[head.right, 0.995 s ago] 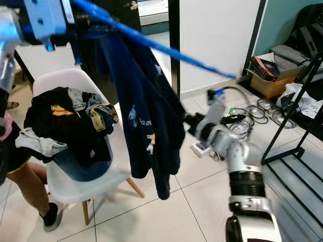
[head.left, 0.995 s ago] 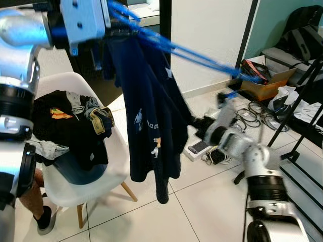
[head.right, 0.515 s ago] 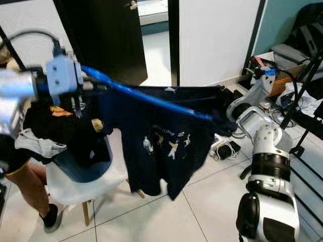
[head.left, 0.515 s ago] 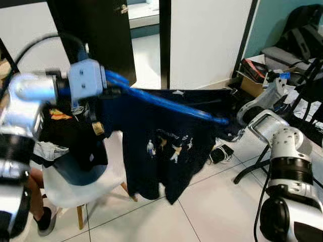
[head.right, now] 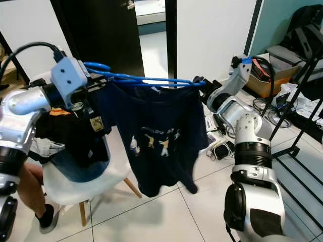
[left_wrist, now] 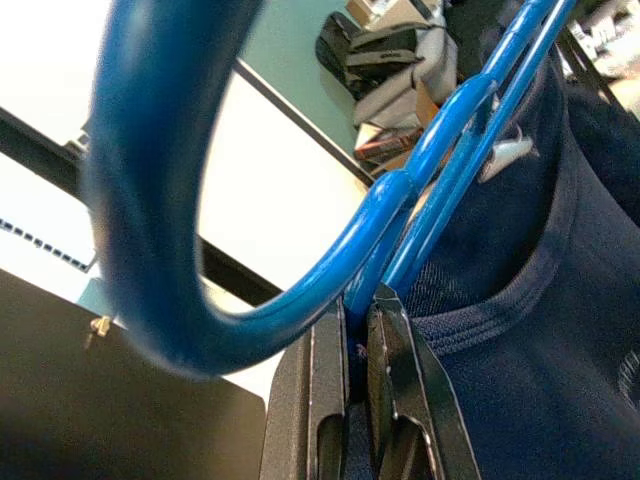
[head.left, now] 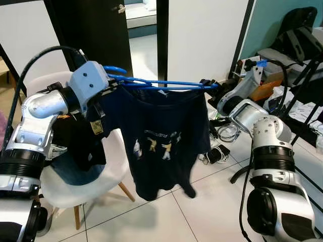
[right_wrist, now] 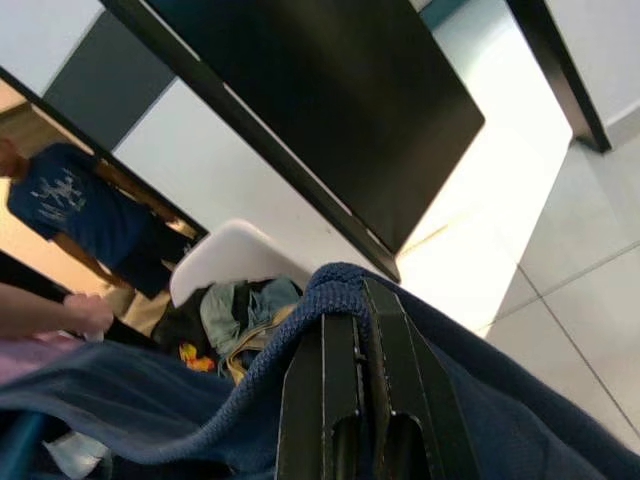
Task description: Hang hanger
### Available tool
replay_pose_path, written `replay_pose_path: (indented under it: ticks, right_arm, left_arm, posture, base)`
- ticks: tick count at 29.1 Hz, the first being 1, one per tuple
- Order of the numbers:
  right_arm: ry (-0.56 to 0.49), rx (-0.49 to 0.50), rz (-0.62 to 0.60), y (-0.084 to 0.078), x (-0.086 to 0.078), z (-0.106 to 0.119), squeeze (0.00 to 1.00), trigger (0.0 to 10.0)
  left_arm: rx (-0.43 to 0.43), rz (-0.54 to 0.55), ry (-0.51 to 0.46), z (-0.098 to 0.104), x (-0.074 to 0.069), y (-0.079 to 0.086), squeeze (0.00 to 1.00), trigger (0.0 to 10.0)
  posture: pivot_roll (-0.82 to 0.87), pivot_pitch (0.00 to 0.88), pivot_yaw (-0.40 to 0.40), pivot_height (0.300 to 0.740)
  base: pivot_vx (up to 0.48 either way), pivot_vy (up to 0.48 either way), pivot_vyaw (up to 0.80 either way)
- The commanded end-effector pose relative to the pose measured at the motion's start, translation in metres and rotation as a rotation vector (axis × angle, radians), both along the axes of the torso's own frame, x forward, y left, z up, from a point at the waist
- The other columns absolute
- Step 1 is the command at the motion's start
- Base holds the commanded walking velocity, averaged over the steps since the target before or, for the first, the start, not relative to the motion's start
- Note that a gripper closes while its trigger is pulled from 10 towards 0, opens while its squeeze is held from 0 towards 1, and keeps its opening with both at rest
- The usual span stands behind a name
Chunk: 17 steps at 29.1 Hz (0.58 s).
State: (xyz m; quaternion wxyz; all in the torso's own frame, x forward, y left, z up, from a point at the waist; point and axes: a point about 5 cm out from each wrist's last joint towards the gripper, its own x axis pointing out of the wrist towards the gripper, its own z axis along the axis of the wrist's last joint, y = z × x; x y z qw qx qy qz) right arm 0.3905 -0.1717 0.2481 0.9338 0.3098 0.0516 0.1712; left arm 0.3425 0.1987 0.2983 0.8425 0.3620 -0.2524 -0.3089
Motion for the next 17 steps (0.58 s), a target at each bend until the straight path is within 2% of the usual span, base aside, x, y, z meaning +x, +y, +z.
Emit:
replay_pose_path:
  ticks: [1,7,17]
  right_arm:
    - [0.002,-0.009,0.009,0.001,0.0,0.001,0.0,0.0]
    - [-0.01,0.001,-0.034,-0.01,0.001,0.006,0.0,0.0]
    - [-0.079,0.014,-0.039,-0.014,-0.001,0.027,0.0,0.0]
  left_arm:
    - [-0.002,0.018,-0.017,0.005,-0.004,0.007,0.0,10.0]
    - [0.096,0.052,0.028,-0.004,-0.009,0.017,0.0,10.0]
    - [0.145,0.131,0.057,-0.013,-0.006,0.021,0.0,10.0]
  posture:
    - [0.0,0.036,-0.009,0.74]
    - [0.0,0.041,-0.009,0.74]
    - [0.0,0.045,0.0,0.74]
  base:
    - [0.0,0.0,0.0]
    - [0.0,0.0,0.0]
    - [0.0,0.0,0.0]
